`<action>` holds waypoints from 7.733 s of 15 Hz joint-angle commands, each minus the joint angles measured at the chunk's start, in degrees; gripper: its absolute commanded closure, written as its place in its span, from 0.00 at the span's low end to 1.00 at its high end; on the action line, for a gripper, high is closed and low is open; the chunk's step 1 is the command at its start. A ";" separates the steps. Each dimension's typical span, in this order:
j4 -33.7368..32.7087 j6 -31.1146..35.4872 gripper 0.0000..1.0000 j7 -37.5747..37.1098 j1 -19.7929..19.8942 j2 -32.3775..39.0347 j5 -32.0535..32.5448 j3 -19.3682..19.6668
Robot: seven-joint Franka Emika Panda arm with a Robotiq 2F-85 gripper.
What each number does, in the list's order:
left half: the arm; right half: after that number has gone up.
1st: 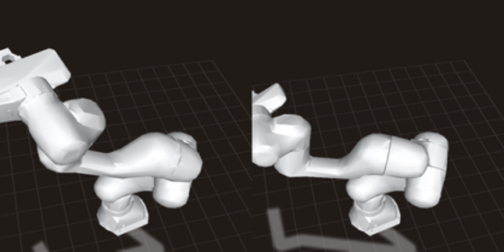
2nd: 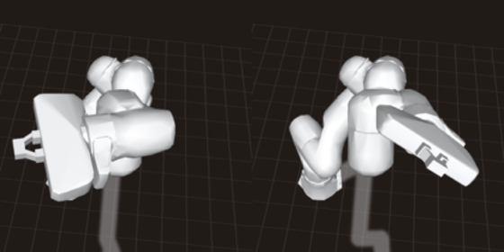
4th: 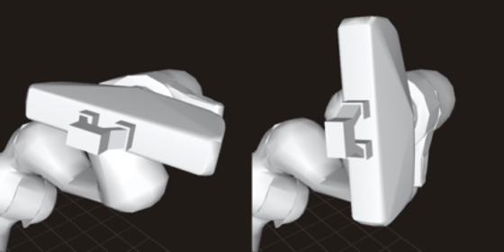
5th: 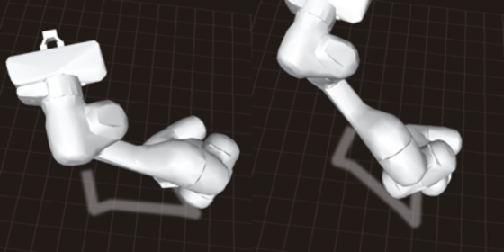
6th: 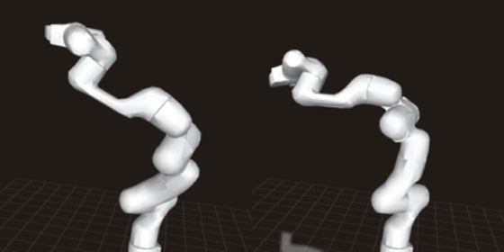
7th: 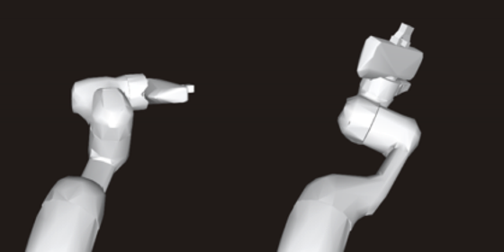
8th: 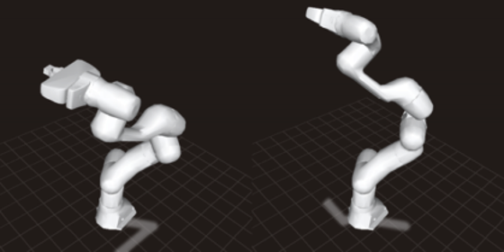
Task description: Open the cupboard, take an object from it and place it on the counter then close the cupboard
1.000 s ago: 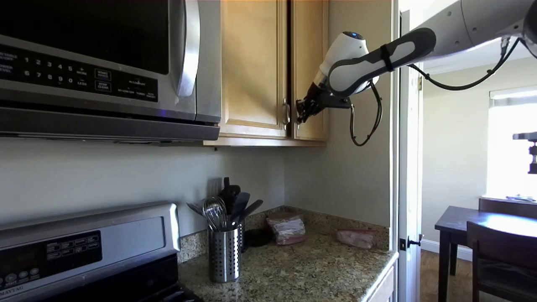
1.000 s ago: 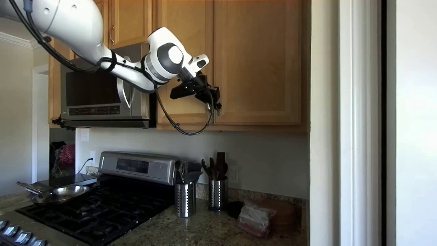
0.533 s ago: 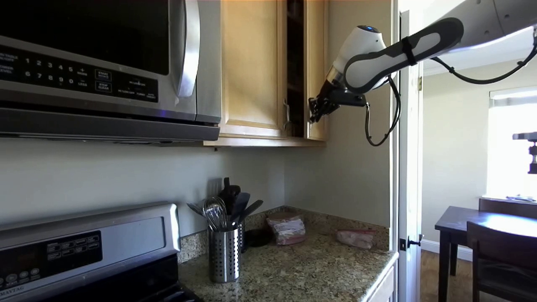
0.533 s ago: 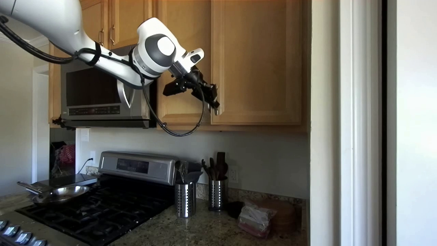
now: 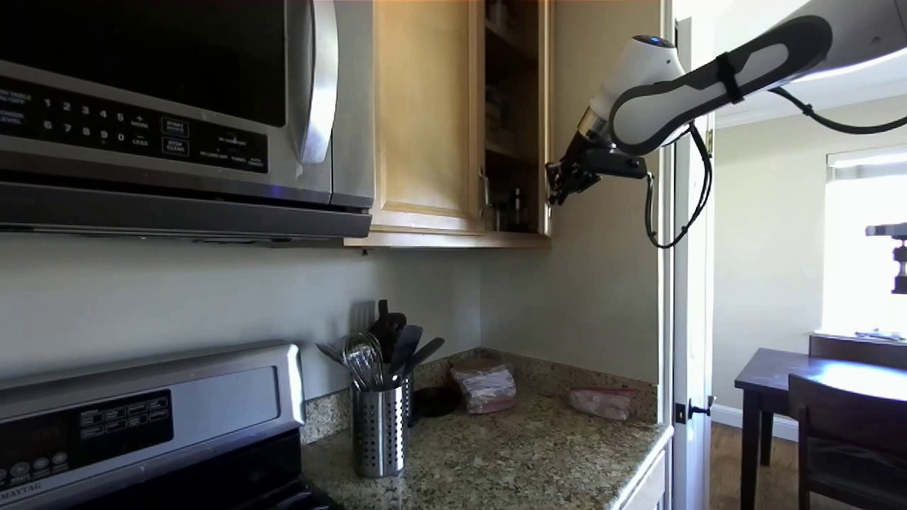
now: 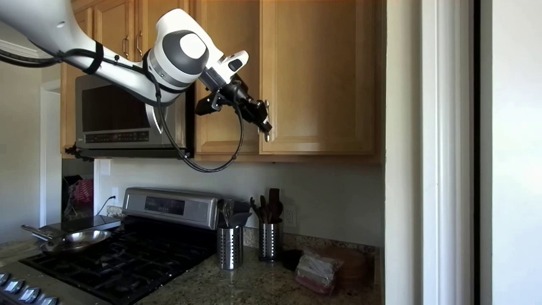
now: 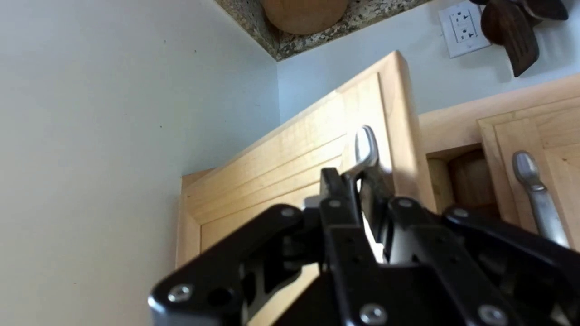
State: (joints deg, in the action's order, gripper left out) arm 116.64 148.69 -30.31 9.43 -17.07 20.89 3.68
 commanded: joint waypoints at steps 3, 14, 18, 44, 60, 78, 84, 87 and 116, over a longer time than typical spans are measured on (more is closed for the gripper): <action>8.35 0.86 0.92 -2.89 10.46 -4.76 4.25 -0.84; 13.39 -6.36 0.48 -9.63 22.57 -11.47 11.45 -9.74; 13.75 -10.50 0.21 -6.69 19.70 -13.49 10.84 -9.11; -8.03 -24.29 0.56 14.32 2.38 8.39 -5.29 -1.73; -22.25 -14.83 0.00 43.76 1.24 18.73 -31.87 1.74; -49.01 -8.19 0.00 72.44 4.55 36.20 -49.59 -1.15; -55.71 -8.70 0.00 79.01 5.65 39.49 -50.47 -1.45; -56.94 -10.85 0.00 82.43 5.66 39.46 -50.15 -1.49; -54.34 -6.72 0.85 114.52 5.87 42.74 -52.84 -4.11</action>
State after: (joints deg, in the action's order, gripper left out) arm 61.55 140.56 81.00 14.26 26.02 -30.32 0.46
